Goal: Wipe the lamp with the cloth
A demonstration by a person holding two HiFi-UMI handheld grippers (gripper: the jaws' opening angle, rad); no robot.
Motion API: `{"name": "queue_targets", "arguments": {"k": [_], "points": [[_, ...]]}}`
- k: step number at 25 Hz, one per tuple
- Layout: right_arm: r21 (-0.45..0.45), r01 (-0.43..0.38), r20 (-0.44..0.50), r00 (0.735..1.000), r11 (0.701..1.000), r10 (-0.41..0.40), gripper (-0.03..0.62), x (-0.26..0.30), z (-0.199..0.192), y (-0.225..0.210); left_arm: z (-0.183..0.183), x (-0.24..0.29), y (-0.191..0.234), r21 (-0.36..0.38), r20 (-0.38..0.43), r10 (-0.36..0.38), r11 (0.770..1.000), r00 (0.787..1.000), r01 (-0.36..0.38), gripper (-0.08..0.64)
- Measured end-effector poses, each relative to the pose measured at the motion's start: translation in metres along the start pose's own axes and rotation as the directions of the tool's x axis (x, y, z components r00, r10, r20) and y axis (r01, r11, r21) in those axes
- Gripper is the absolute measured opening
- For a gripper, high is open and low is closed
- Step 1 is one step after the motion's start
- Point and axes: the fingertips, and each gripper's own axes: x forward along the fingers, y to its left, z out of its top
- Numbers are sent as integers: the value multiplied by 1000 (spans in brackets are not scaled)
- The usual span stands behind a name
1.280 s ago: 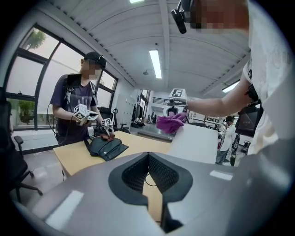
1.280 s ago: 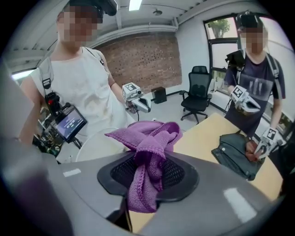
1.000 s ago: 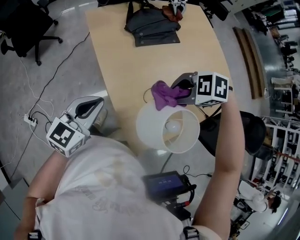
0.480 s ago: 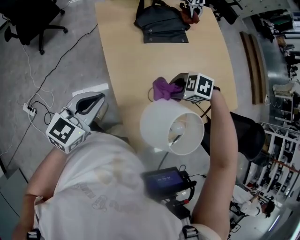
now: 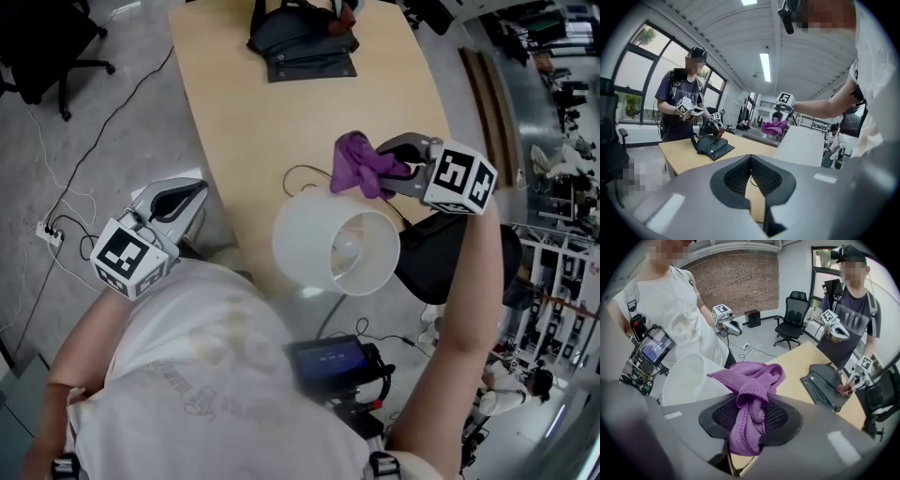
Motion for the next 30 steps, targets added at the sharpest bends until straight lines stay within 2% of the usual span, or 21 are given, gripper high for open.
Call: {"name": "queue_targets", "arguments": {"k": [3, 6, 11, 16, 21, 24, 27, 30], "points": [[-50, 30, 21, 999, 998, -29, 144, -29, 31, 20, -2, 7, -2, -6, 3, -34, 999, 999, 34, 2], [-91, 25, 21, 1000, 996, -23, 144, -41, 65, 34, 0, 14, -1, -9, 9, -62, 998, 998, 62, 2], [-133, -73, -116, 992, 988, 58, 143, -17, 77, 52, 6, 16, 0, -15, 25, -84, 996, 996, 84, 2], [-99, -218, -281, 942, 971, 183, 143, 17, 67, 53, 12, 9, 17, -37, 34, -67, 997, 997, 68, 2], [-60, -318, -376, 885, 946, 274, 143, 59, 58, 49, 16, 4, 37, -46, 48, -45, 998, 998, 48, 2], [-38, -339, -422, 858, 940, 293, 143, 88, 48, 43, 11, 0, 46, -55, 47, -40, 998, 998, 42, 2], [-13, -332, -454, 843, 943, 290, 144, 110, 43, 37, 6, -5, 54, -57, 43, -39, 998, 998, 42, 2], [50, -316, -473, 828, 948, 301, 144, 122, 32, 34, 9, -6, 58, -51, 43, -46, 998, 998, 48, 2]]}}
